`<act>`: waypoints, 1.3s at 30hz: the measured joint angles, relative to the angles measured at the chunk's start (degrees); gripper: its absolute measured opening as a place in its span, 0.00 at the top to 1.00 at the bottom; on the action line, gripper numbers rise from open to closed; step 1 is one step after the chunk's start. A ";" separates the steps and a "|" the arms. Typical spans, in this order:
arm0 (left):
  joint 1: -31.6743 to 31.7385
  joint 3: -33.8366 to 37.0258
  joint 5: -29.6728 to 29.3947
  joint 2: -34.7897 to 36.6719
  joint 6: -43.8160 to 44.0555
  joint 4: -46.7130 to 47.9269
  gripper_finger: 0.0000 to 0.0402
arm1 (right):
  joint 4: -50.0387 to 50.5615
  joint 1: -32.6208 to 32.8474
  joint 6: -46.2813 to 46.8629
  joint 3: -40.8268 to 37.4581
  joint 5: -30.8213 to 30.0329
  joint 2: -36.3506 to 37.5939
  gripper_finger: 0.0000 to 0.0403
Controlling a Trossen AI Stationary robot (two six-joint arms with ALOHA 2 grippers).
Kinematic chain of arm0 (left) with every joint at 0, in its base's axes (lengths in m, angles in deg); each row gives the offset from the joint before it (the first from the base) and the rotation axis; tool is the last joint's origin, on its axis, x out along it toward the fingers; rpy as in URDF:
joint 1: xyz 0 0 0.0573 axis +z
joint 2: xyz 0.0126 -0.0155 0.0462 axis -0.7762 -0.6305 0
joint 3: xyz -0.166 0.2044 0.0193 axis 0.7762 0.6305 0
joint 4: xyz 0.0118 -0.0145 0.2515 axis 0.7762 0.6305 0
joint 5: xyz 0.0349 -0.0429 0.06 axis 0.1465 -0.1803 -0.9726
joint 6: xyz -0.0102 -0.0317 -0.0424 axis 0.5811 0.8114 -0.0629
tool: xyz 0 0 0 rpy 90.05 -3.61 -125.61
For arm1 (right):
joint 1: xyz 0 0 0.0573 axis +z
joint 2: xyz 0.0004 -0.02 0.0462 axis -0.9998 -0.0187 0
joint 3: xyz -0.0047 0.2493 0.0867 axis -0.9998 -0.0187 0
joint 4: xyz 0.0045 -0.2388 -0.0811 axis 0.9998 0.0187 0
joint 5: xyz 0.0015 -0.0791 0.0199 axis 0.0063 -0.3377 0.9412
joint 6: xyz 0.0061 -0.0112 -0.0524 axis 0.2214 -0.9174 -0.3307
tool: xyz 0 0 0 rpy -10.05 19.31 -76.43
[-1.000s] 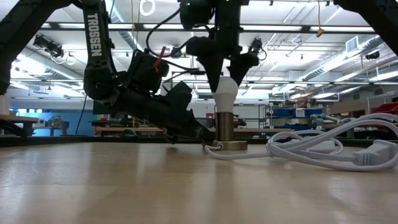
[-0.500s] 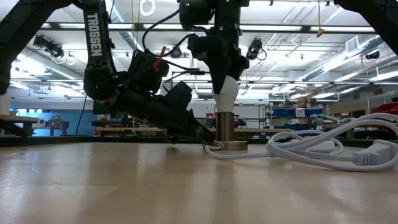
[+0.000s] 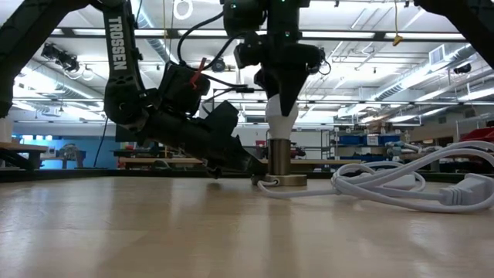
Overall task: Screw lightbulb
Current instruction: Remove the white lightbulb from the golden lamp
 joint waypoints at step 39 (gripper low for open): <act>-0.01 0.31 0.48 0.02 -0.02 -0.13 1.00 | 6.64 0.43 42.23 2.81 -0.59 7.59 0.07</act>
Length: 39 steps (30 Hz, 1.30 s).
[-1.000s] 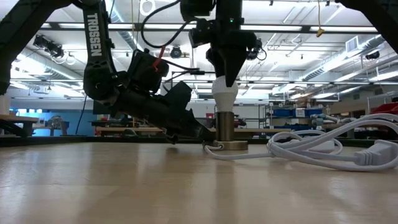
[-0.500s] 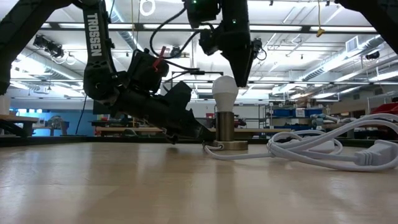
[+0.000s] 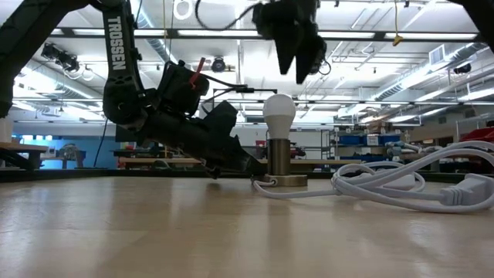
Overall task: Screw lightbulb
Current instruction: Remove the white lightbulb from the golden lamp
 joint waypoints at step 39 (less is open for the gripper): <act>0.00 0.04 0.52 -0.04 0.02 -0.44 1.00 | -14.56 -1.33 24.98 -9.51 -1.43 0.32 0.07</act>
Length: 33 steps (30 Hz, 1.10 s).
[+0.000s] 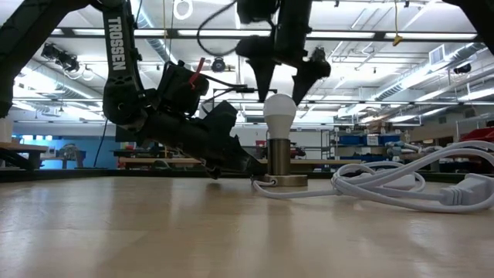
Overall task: Screw lightbulb
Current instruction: Remove the white lightbulb from the golden lamp
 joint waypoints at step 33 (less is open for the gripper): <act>0.00 -0.04 -0.04 0.02 -0.02 0.11 1.00 | -2.54 -0.13 -58.55 -5.26 5.13 0.00 0.32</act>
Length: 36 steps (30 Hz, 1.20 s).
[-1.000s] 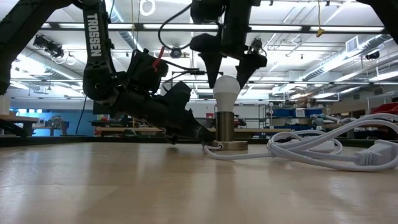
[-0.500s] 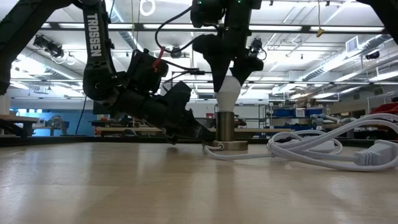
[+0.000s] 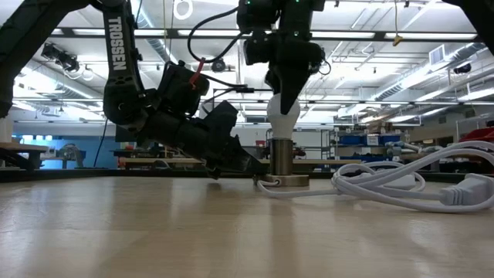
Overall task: Screw lightbulb
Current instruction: Remove the white lightbulb from the golden lamp
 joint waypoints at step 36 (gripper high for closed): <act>0.00 0.04 0.24 0.02 -0.02 0.09 1.00 | -1.30 2.52 28.13 -0.04 -4.92 0.00 0.12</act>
